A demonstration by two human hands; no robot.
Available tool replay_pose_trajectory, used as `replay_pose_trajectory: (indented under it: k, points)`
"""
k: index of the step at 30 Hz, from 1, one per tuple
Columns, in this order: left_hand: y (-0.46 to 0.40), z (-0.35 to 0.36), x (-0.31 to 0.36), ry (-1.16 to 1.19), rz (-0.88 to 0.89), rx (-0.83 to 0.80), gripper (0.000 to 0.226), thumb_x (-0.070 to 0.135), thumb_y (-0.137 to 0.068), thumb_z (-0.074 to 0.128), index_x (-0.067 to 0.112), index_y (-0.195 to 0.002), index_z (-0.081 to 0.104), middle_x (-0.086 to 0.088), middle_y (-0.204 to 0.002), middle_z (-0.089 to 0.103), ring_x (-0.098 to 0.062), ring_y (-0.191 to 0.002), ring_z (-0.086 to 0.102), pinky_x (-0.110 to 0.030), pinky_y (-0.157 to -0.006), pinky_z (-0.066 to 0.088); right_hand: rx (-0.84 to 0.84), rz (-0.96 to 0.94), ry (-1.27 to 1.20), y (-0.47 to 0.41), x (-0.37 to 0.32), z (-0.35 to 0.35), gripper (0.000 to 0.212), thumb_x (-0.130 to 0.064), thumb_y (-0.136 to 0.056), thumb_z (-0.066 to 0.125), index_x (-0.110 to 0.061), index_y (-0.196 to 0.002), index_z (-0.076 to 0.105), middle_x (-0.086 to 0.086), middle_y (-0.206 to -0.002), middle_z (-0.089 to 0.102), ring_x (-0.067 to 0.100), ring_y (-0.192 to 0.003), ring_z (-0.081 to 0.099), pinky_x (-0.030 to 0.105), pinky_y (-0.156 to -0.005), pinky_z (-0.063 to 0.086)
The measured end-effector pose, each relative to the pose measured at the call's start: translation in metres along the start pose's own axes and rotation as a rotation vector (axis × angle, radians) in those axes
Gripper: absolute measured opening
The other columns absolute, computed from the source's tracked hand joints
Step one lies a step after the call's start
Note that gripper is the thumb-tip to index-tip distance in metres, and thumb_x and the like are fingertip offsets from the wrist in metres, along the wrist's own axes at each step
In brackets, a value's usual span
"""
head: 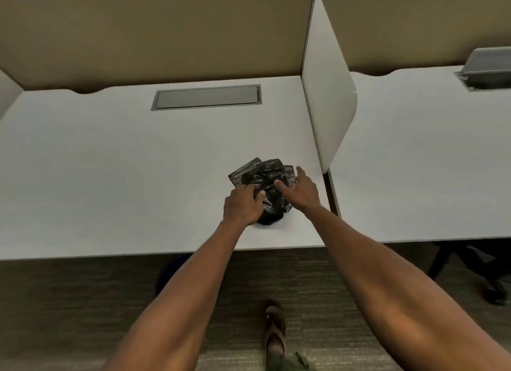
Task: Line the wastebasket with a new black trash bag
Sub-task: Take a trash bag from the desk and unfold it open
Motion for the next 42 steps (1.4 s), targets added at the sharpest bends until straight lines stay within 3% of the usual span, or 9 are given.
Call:
replay_pose_trajectory:
  k: [7,17,19,22,24,27,30,37,42]
  points:
    - [-0.007,0.036,-0.003,0.170,-0.030,-0.247,0.047,0.039,-0.111,0.029,0.015,-0.140,0.056,-0.013,-0.138,0.059,-0.032,-0.126,0.055,-0.045,-0.104,0.046,-0.098,0.133,-0.041,-0.013,0.017,0.026,0.074,-0.047,-0.083,0.078,-0.016,-0.142,0.046,0.011,-0.138,0.064,0.034,-0.129,0.058,0.043,-0.107,0.047]
    - [-0.005,0.039,-0.003,0.668,-0.231,-0.241,0.072,0.077,-0.096,0.022,0.036,-0.146,0.054,-0.006,-0.151,0.056,-0.025,-0.139,0.050,-0.031,-0.100,0.037,-0.034,0.294,-0.218,-0.024,0.028,0.047,0.059,-0.044,-0.078,0.082,-0.017,-0.128,0.066,0.008,-0.124,0.072,0.029,-0.117,0.066,0.045,-0.102,0.054]
    - [-0.001,0.035,-0.005,0.698,-0.245,-0.229,0.075,0.084,-0.090,0.020,0.043,-0.143,0.055,-0.002,-0.143,0.062,-0.022,-0.132,0.056,-0.032,-0.098,0.038,-0.029,0.308,-0.245,-0.024,0.027,0.049,0.049,-0.043,-0.079,0.081,-0.017,-0.119,0.072,0.008,-0.116,0.075,0.028,-0.109,0.069,0.045,-0.097,0.057]
    - [0.004,0.026,-0.013,0.722,-0.267,-0.151,0.064,0.099,-0.074,0.017,0.062,-0.104,0.059,0.019,-0.093,0.063,-0.013,-0.097,0.065,-0.039,-0.090,0.052,-0.003,0.303,-0.365,-0.026,0.026,0.052,0.032,-0.036,-0.084,0.079,-0.016,-0.110,0.076,0.008,-0.107,0.077,0.027,-0.101,0.072,0.045,-0.094,0.059]
    - [0.008,0.017,-0.016,0.770,-0.290,-0.071,0.065,0.100,-0.072,0.016,0.055,-0.093,0.058,0.019,-0.091,0.060,-0.017,-0.099,0.064,-0.049,-0.096,0.055,-0.023,0.309,-0.518,-0.025,0.023,0.051,0.028,-0.028,-0.087,0.079,-0.013,-0.110,0.077,0.010,-0.105,0.077,0.028,-0.100,0.073,0.047,-0.095,0.060]
    - [0.016,0.005,-0.025,0.933,-0.380,0.074,0.092,0.093,-0.081,0.017,0.033,-0.135,0.062,0.001,-0.137,0.063,-0.023,-0.128,0.058,-0.054,-0.111,0.045,-0.111,0.306,-0.743,-0.019,0.013,0.048,0.021,-0.018,-0.089,0.078,-0.009,-0.108,0.077,0.014,-0.104,0.079,0.032,-0.100,0.075,0.046,-0.092,0.062]
    - [0.021,0.002,-0.042,1.181,-0.542,0.093,0.084,0.079,-0.095,0.020,0.024,-0.152,0.047,-0.007,-0.158,0.046,-0.027,-0.140,0.048,-0.052,-0.115,0.040,-0.235,0.273,-0.879,-0.004,-0.003,0.042,0.015,-0.015,-0.092,0.075,-0.008,-0.105,0.077,0.012,-0.099,0.081,0.029,-0.093,0.077,0.041,-0.083,0.062]
    - [0.056,-0.005,-0.061,1.548,-0.709,-0.135,0.079,0.083,-0.089,0.039,0.024,-0.137,0.062,-0.011,-0.143,0.061,-0.032,-0.125,0.059,-0.050,-0.100,0.049,-0.533,0.194,-1.173,0.050,-0.049,0.037,0.017,-0.009,-0.094,0.068,-0.008,-0.109,0.076,0.016,-0.112,0.076,0.028,-0.097,0.075,0.040,-0.092,0.061]
    - [0.103,-0.026,-0.070,2.024,-0.549,-0.281,0.088,0.077,-0.087,0.051,0.014,-0.148,0.054,-0.021,-0.150,0.055,-0.044,-0.137,0.052,-0.059,-0.113,0.038,-0.675,0.213,-1.307,0.089,-0.074,0.047,0.031,-0.011,-0.090,0.069,-0.002,-0.120,0.071,0.018,-0.117,0.075,0.029,-0.102,0.075,0.040,-0.088,0.061]
Point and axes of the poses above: each hand's wrist, its own y-axis away from the middle knuckle, its own z-axis out of the palm, x = y × z, the point moved 3 cm from there along -y, towards the middle knuckle
